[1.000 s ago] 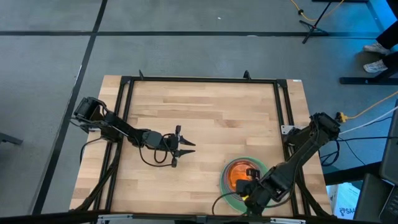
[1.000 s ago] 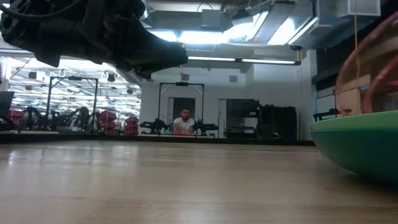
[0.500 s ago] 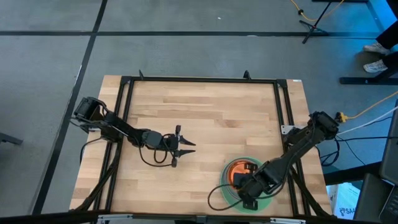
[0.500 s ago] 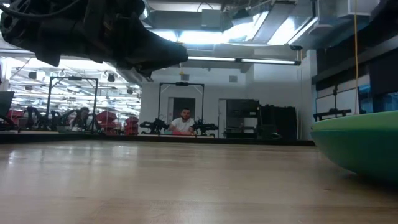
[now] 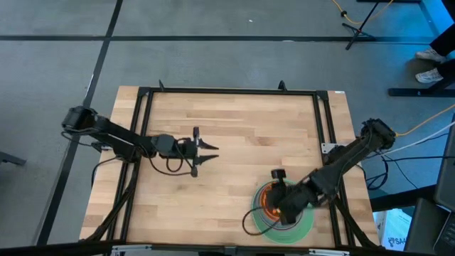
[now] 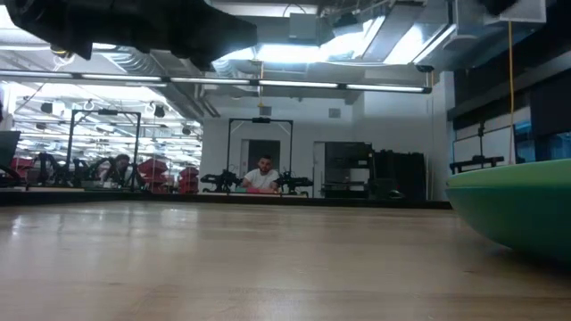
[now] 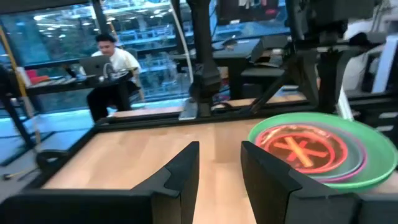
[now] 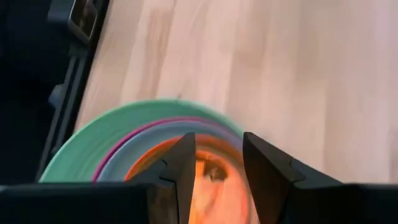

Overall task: Stack plastic plates
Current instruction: Return to Home Position

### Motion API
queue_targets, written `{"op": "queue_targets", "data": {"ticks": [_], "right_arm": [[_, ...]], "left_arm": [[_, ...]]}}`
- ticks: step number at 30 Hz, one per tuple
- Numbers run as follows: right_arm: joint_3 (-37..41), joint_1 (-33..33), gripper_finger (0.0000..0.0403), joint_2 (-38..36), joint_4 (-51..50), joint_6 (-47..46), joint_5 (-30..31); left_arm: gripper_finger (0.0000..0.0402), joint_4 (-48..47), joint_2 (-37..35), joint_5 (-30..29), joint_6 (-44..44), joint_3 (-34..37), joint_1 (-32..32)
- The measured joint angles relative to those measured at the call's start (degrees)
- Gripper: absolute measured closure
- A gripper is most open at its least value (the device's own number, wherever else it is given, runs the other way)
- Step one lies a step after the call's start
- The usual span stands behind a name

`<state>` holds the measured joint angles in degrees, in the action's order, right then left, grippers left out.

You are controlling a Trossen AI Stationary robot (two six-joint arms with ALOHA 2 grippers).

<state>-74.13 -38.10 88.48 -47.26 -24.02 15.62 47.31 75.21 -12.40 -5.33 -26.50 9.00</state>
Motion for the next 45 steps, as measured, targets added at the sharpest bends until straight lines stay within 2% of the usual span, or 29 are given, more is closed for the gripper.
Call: {"op": "queue_targets", "data": {"ticks": [4, 7, 10, 12, 17, 20, 22, 27, 34, 39, 45], "right_arm": [[8.0, 5.2, 0.0279, -6.9, 10.1, 6.9, -1.1], [17.7, 11.2, 0.0293, -13.6, 24.4, 15.5, -4.3], [27.2, 19.5, 0.0313, -19.4, 38.2, 21.2, -9.0], [32.5, 25.5, 0.0328, -22.4, 45.6, 23.8, -12.7], [42.2, 37.2, 0.0359, -26.2, 61.6, 24.5, -22.1], [45.3, 40.9, 0.0371, -27.9, 63.4, 24.2, -25.3], [47.7, 42.1, 0.0378, -29.8, 64.4, 24.0, -25.7], [52.1, 42.7, 0.0393, -35.6, 65.2, 22.8, -25.2], [57.1, 42.7, 0.04, -47.0, 65.2, 22.6, -25.2], [60.2, 42.6, 0.0402, -53.7, 65.0, 22.6, -23.7], [65.2, 42.6, 0.0402, -60.3, 65.0, 21.7, -21.8]], "left_arm": [[0.0296, -5.6, -4.6, 0.1, -1.3, 0.0, -2.1], [0.031, -9.0, -5.9, 0.0, -1.5, 0.0, -3.9], [0.0329, -10.0, -5.9, 0.4, -2.1, 0.1, -5.3], [0.0344, -10.3, -5.9, 3.0, -2.0, 0.1, -6.4], [0.0383, -10.9, -5.9, 6.2, -1.0, 0.3, -7.8], [0.0398, -8.3, -6.0, 6.0, -0.8, 2.8, -7.4], [0.0398, -2.5, -6.0, 5.9, -0.4, 6.1, -7.0], [0.0398, 12.9, -6.0, 6.0, 0.9, 15.9, -6.4], [0.0398, 25.8, -6.0, 5.3, 4.6, 25.9, -6.5], [0.04, 26.5, -8.4, 4.5, 5.0, 26.1, -6.6], [0.0399, 21.6, -13.9, 4.6, 5.3, 26.1, -6.1]]}}
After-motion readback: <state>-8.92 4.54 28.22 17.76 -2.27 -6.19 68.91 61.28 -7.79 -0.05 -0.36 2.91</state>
